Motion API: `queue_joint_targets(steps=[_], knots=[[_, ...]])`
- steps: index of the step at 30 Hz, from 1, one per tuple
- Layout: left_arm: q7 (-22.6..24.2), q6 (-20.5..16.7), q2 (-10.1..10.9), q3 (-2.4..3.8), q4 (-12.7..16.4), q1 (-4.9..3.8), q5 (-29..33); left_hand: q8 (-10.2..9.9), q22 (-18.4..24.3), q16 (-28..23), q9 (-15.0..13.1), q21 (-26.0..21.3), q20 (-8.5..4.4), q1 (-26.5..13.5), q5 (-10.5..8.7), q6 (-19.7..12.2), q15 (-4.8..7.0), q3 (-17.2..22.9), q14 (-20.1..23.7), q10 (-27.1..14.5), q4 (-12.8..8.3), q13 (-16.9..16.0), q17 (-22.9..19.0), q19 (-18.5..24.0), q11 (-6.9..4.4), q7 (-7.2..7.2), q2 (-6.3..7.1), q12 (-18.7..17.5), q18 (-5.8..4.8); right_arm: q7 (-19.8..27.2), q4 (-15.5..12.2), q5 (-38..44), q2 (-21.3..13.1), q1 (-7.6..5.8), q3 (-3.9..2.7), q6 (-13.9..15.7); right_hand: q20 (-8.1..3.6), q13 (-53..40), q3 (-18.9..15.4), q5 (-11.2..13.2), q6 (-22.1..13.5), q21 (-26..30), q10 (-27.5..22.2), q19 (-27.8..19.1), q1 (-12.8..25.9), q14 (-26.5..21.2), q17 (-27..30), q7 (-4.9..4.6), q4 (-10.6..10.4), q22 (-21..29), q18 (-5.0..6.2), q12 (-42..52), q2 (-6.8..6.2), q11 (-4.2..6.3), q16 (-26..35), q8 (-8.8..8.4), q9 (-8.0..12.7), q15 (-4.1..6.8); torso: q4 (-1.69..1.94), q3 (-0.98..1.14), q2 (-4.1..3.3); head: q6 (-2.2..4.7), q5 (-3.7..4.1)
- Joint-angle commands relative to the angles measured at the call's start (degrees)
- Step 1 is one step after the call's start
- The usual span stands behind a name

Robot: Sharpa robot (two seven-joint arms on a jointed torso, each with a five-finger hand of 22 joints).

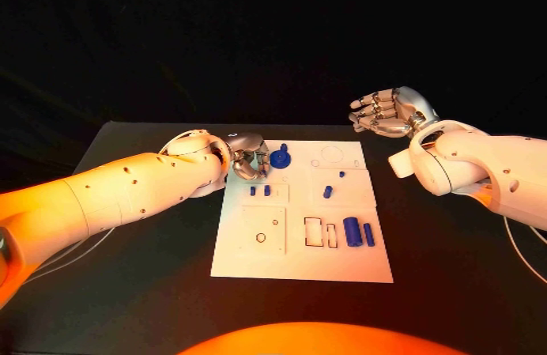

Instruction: Assemble the parts on the task board

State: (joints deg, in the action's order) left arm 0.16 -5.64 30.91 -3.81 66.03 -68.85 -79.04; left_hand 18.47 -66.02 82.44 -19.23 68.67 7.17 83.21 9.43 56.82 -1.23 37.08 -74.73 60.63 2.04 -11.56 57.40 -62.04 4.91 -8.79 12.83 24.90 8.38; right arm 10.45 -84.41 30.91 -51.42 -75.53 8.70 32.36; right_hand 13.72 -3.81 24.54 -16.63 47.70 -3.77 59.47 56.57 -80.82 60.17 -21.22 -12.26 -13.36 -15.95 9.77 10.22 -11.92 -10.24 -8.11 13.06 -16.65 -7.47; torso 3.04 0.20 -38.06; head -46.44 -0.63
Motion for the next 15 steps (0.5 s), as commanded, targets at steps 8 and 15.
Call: queue_joint_targets(steps=[8, 15], knots=[[-0.41, 2.19, 0.04, -0.03, 0.08, 0.05, 0.8, -0.33, -0.25, 0.1, -0.1, -0.02, 0.08, -0.48, 0.05, 0.31, -0.07, -0.32, -0.2, 0.58, -0.07, -0.05, 0.35, -0.08, -0.05, 0.21, 0.05, -0.1, -0.74, 0.99, -0.07, 0.22, 0.05, 0.06, -0.01, 0.02, -0.06, 0.07, 0.32, -0.32, 0.12, -0.01, 0.1, -0.09, 0.74, 0.36, 0.09, -1.53, 0.04, 0.06, 0.78, 0.06, -0.05, 0.2, 0.39, 0.16, -0.07, 0.09, -0.03, 0.05, -0.02, 0.03, -0.16], [-0.28, 2.49, 0.03, -0.04, 0.12, 0.05, 1.02, -0.33, -0.27, 0.12, -0.12, -0.01, 0.08, -0.49, 0.04, 0.36, -0.05, -0.34, -0.24, 0.67, -0.08, -0.08, 0.43, -0.1, -0.06, 0.21, 0.04, -0.1, -0.74, 0.99, -0.08, 0.21, 0.04, 0.06, -0.01, 0.0, -0.06, 0.08, 0.35, -0.33, 0.14, -0.01, 0.12, -0.06, 0.8, 0.41, 0.14, -1.52, 0.07, 0.13, 0.78, 0.07, -0.06, 0.21, 0.4, 0.19, -0.07, 0.1, 0.0, 0.01, -0.03, -0.02, -0.04]])
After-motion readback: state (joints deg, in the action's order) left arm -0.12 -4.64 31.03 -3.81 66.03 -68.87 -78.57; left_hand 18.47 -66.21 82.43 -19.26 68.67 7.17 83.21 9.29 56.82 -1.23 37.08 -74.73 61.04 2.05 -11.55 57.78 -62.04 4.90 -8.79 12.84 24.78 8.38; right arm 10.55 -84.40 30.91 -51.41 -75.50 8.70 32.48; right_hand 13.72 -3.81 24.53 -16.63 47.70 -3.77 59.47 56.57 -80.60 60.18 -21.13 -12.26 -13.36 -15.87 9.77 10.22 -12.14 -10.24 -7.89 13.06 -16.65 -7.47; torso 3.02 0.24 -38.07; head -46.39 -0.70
